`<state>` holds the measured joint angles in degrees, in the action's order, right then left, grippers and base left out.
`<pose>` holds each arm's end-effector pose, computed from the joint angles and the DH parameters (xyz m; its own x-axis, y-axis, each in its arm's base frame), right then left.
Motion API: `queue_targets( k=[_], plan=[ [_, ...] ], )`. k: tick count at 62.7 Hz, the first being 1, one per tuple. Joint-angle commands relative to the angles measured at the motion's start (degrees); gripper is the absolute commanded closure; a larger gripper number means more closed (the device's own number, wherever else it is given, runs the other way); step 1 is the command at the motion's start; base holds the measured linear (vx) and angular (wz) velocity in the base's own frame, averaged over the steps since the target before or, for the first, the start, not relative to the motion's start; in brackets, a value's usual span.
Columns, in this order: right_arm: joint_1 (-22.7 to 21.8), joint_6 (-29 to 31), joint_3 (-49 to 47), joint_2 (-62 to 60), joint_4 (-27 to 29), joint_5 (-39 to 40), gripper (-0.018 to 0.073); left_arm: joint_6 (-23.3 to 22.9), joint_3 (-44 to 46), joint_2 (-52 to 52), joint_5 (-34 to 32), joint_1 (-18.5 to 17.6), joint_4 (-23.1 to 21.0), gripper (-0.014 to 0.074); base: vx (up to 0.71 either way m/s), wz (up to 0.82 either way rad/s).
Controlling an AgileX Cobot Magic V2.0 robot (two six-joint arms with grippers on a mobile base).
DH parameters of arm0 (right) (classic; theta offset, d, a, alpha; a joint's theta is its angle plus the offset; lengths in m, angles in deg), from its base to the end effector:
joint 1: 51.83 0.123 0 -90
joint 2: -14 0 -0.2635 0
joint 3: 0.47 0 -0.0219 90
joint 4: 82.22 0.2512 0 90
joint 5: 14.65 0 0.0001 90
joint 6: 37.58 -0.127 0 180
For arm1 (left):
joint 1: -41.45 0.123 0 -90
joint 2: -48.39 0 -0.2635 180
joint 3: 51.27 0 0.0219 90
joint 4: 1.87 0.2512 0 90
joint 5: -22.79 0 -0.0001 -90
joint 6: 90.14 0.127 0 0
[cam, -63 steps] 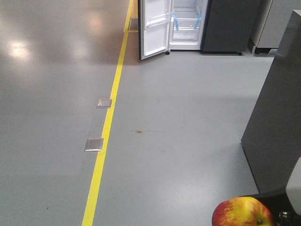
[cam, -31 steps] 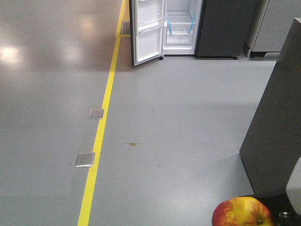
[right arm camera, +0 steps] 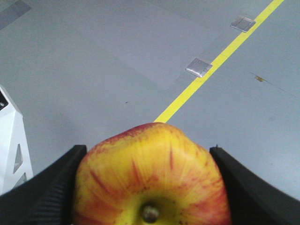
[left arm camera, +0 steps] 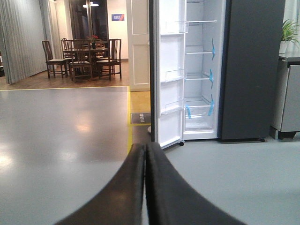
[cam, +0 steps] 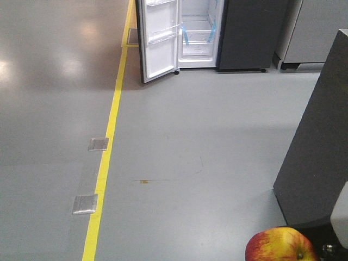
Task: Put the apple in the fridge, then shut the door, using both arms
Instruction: 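Drive toward the open white refrigerator carrying the apple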
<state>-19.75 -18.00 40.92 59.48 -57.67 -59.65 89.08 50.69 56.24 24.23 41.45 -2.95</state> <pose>0.1148 0.1161 0.2697 -0.5143 -0.3554 -0.7805 -0.7161 0.6788 0.1627 0.1148 -0.0001 0.2047 0.0465 -0.0325 -0.9984 0.0020 0.9995 -0.0324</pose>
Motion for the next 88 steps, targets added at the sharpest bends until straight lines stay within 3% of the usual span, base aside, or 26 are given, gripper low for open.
queue_targets(
  k=[1,88],
  plan=[
    [0.04,0.32,-1.61,-0.15,1.40,3.19,0.0124,-0.20,-1.23,-0.97,-4.04,0.00,-0.42,0.0603,0.25,-0.08],
    [0.04,0.32,-1.61,-0.15,1.40,2.75,0.0124,-0.20,-1.23,-0.97,-4.04,0.00,-0.42,0.0603,0.28,0.02]
  ],
)
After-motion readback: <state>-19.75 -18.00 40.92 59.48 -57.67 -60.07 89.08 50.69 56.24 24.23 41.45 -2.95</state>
